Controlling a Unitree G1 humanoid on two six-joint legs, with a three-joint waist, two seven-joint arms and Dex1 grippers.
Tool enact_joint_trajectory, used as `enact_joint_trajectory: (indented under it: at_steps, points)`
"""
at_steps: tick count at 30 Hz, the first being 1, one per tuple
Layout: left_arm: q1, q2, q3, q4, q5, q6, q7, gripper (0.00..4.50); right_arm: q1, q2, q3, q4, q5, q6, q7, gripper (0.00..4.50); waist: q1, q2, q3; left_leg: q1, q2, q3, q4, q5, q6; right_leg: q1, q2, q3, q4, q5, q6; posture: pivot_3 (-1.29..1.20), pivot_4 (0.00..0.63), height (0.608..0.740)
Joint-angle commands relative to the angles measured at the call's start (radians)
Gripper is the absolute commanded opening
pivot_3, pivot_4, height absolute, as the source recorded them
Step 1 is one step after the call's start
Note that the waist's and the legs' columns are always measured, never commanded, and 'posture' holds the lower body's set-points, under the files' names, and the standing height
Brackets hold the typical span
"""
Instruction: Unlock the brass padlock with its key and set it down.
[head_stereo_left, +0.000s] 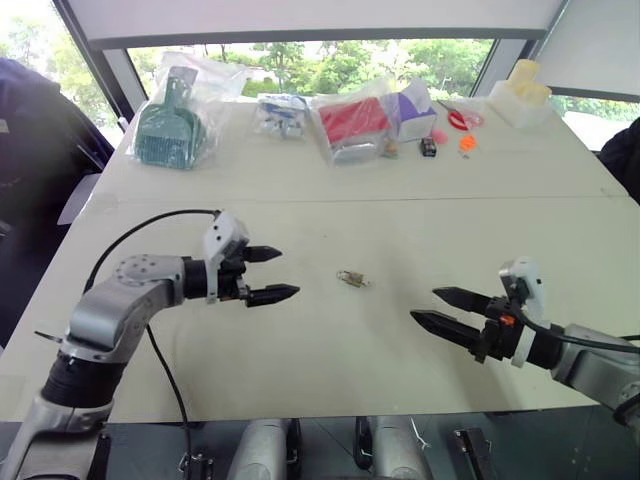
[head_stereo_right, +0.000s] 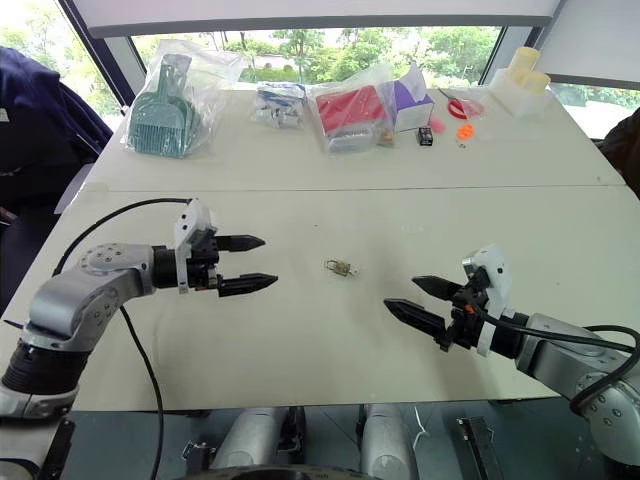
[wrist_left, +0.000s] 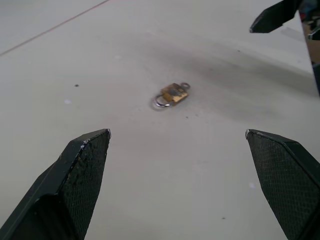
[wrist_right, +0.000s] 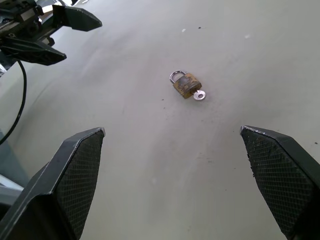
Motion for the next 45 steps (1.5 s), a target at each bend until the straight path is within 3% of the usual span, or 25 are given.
enact_joint_trajectory:
  at_steps: [1, 6, 11, 16, 24, 33, 36, 42, 44, 45]
  points:
    - [-0.14, -0.021, -0.069, 0.155, 0.076, -0.147, -0.121, 4.48, -0.079, 0.04, 0.045, 0.04, -0.102, -0.051, -0.074, 4.5, -0.001, 0.0, 0.0, 0.0, 0.0, 0.0, 0.0, 0.0, 0.0, 0.0, 0.0, 0.0, 0.0, 0.0, 0.0, 0.0, 0.15, 0.735]
    - [-0.366, -0.151, -0.206, 0.541, 0.214, -0.404, -0.319, 4.48, -0.112, 0.087, 0.076, 0.023, -0.115, -0.04, -0.105, 4.5, 0.008, 0.0, 0.0, -0.001, -0.001, 0.001, 0.0, 0.0, 0.001, 0.0, 0.0, 0.0, 0.0, 0.0, 0.0, 0.0, 0.15, 0.735]
    - [-0.59, -0.298, -0.267, 0.979, 0.333, -0.659, -0.486, 4.48, -0.031, 0.131, 0.036, -0.07, -0.087, -0.036, -0.171, 4.5, 0.022, 0.0, 0.0, -0.003, -0.001, 0.002, 0.001, 0.0, 0.002, -0.001, 0.0, -0.001, 0.0, 0.0, 0.0, 0.0, 0.15, 0.735]
    - [-0.716, -0.42, -0.277, 1.289, 0.448, -0.871, -0.506, 4.48, 0.044, 0.188, 0.019, -0.169, -0.067, -0.048, -0.262, 4.5, 0.021, -0.001, 0.0, -0.003, -0.001, 0.002, 0.002, -0.001, 0.004, -0.001, 0.0, -0.001, -0.001, 0.0, 0.0, 0.0, 0.15, 0.735]
    - [-0.752, -0.546, -0.281, 1.467, 0.606, -0.994, -0.4, 4.48, 0.165, 0.264, 0.004, -0.307, -0.04, -0.076, -0.401, 4.5, 0.022, -0.001, 0.0, -0.003, 0.0, 0.001, 0.002, -0.001, 0.004, -0.001, -0.001, -0.001, 0.0, 0.001, 0.001, 0.0, 0.15, 0.735]
    - [-0.748, -0.616, -0.274, 1.515, 0.704, -0.96, -0.279, 4.48, 0.29, 0.287, -0.004, -0.416, -0.003, -0.12, -0.511, 4.5, 0.024, -0.002, -0.001, -0.002, 0.0, 0.0, 0.002, -0.002, 0.004, 0.001, -0.001, -0.001, -0.001, 0.001, 0.001, 0.0, 0.15, 0.735]
    - [-0.742, -0.616, -0.275, 1.52, 0.729, -0.944, -0.292, 3.7, 0.314, 0.286, 0.005, -0.432, 0.0, -0.137, -0.534, 4.5, 0.023, -0.003, -0.002, -0.001, 0.0, 0.0, 0.002, -0.002, 0.004, 0.002, -0.001, -0.001, -0.001, 0.0, 0.001, 0.0, 0.15, 0.735]
    - [-0.736, -0.585, -0.287, 1.52, 0.766, -0.949, -0.299, 1.3, 0.306, 0.271, 0.015, -0.411, 0.003, -0.157, -0.545, 4.5, 0.02, -0.006, -0.005, 0.0, 0.0, 0.0, 0.002, -0.002, 0.004, 0.002, -0.001, -0.001, 0.0, 0.0, 0.001, 0.0, 0.15, 0.735]
    - [-0.733, -0.575, -0.285, 1.518, 0.767, -0.956, -0.294, 0.78, 0.276, 0.269, 0.029, -0.387, 0.01, -0.156, -0.546, 4.5, 0.019, -0.006, -0.006, 0.0, 0.0, 0.0, 0.002, -0.002, 0.004, 0.002, -0.001, -0.001, 0.0, 0.0, 0.001, 0.0, 0.15, 0.735]
    - [-0.731, -0.573, -0.282, 1.515, 0.767, -0.964, -0.287, 0.78, 0.256, 0.273, 0.037, -0.373, 0.02, -0.154, -0.55, 4.5, 0.017, -0.007, -0.006, 0.0, 0.0, 0.0, 0.002, -0.002, 0.004, 0.002, -0.001, -0.001, 0.0, 0.0, 0.001, 0.0, 0.15, 0.735]
